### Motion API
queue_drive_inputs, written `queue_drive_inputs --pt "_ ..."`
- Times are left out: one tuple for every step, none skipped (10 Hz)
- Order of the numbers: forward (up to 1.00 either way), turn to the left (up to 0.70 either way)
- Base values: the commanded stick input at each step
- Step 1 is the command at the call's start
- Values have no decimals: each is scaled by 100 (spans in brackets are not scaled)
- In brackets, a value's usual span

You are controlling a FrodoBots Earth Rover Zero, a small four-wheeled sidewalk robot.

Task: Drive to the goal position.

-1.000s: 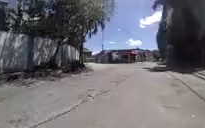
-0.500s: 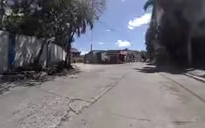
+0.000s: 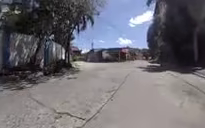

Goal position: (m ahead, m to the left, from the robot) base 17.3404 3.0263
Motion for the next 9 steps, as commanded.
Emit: queue_drive_inputs --pt "85 0" --pt "85 0" --pt "85 8" --pt "85 3" --pt "85 13" --pt "85 10" --pt "85 -14" --pt "85 -34" --pt "85 -34"
